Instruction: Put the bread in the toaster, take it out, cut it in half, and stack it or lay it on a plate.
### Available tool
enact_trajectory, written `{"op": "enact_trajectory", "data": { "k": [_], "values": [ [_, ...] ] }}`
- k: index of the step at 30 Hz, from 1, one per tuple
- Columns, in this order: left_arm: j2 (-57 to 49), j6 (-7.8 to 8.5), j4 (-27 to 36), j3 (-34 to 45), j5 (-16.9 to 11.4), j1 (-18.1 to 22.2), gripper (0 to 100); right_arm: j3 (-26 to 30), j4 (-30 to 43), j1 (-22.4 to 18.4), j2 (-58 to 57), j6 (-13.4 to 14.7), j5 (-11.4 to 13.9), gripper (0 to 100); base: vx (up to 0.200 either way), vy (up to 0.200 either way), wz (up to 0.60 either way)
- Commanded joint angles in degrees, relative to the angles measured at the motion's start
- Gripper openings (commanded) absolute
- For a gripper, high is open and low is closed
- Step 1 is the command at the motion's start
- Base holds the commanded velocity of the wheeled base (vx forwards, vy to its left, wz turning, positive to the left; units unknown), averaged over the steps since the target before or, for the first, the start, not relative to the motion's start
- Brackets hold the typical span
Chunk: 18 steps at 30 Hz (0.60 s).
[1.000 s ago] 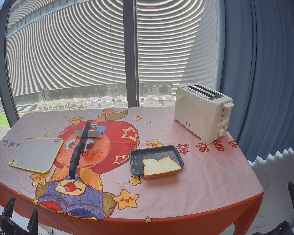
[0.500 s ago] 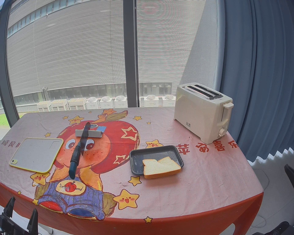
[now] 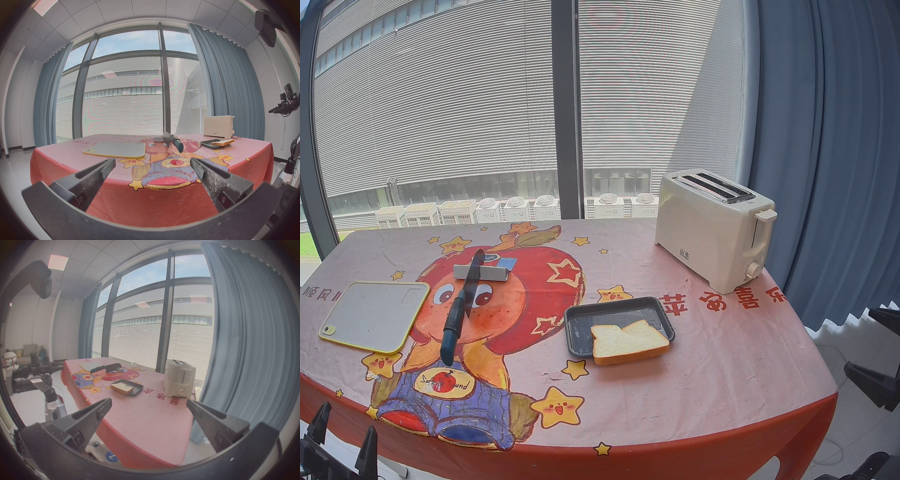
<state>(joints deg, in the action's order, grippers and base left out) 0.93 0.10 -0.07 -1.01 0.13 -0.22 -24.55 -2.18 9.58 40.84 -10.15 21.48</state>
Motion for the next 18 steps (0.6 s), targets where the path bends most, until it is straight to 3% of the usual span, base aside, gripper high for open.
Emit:
{"op": "enact_trajectory", "data": {
  "k": [1, 6, 11, 18],
  "values": [
    [0.0, -0.01, 0.0, 0.9, 0.0, 0.0, 100, 0.3, -0.2, 4.6, 2.4, 4.2, 0.0, 100, 0.0, 0.0, 0.0],
    [0.0, -0.01, 0.0, 0.9, 0.0, 0.0, 100, 0.1, -0.5, 8.5, 2.1, 6.2, -0.1, 100, 0.0, 0.0, 0.0],
    [0.0, -0.01, 0.0, 0.9, 0.0, 0.0, 100, 0.0, -0.5, 12.5, 1.9, 10.9, -0.1, 100, 0.0, 0.0, 0.0],
    [0.0, -0.01, 0.0, 0.9, 0.0, 0.0, 100, 1.3, -0.5, 17.4, 2.4, 13.7, 0.0, 100, 0.0, 0.0, 0.0]
  ]
}}
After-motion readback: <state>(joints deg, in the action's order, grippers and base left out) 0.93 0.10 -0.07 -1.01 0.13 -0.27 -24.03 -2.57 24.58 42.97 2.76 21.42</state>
